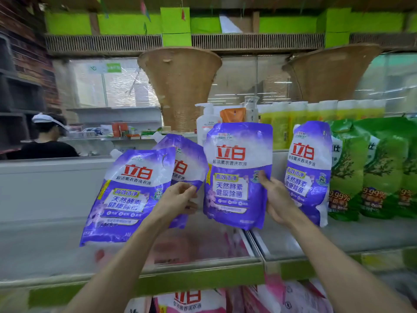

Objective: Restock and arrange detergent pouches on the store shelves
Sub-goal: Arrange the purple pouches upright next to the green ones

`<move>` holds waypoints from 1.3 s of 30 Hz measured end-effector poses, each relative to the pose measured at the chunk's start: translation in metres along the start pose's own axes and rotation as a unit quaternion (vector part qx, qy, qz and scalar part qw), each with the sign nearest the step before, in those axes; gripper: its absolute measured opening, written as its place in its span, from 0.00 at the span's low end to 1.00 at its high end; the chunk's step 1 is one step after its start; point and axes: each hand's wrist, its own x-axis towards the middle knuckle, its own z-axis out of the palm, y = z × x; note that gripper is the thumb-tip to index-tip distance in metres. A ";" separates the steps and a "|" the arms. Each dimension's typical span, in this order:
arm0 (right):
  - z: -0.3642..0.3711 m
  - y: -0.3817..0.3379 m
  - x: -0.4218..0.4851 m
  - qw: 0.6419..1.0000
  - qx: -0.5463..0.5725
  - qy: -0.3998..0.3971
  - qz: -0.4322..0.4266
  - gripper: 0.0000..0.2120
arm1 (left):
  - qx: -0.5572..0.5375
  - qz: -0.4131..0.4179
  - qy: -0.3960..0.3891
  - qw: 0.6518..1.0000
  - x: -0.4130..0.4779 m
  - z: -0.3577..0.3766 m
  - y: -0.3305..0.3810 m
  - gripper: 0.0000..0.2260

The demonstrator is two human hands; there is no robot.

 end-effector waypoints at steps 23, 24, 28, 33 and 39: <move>-0.073 -0.036 -0.022 0.950 -0.253 0.104 -0.151 0.15 | -0.020 -0.080 -0.167 0.982 0.020 0.121 0.015 0.14; -0.076 -0.038 -0.025 0.942 -0.276 0.105 -0.161 0.13 | -0.049 -0.082 -0.180 0.979 0.021 0.133 0.016 0.15; -0.073 -0.047 -0.031 0.940 -0.296 0.086 -0.148 0.12 | -0.118 -0.084 -0.196 0.970 0.026 0.176 0.014 0.15; -0.070 -0.050 -0.029 0.931 -0.328 0.069 -0.146 0.13 | -0.084 -0.096 -0.158 0.979 0.034 0.196 0.012 0.16; -0.057 -0.046 -0.029 0.922 -0.284 0.148 -0.218 0.13 | -0.035 -0.073 -0.178 0.981 0.034 0.184 0.015 0.09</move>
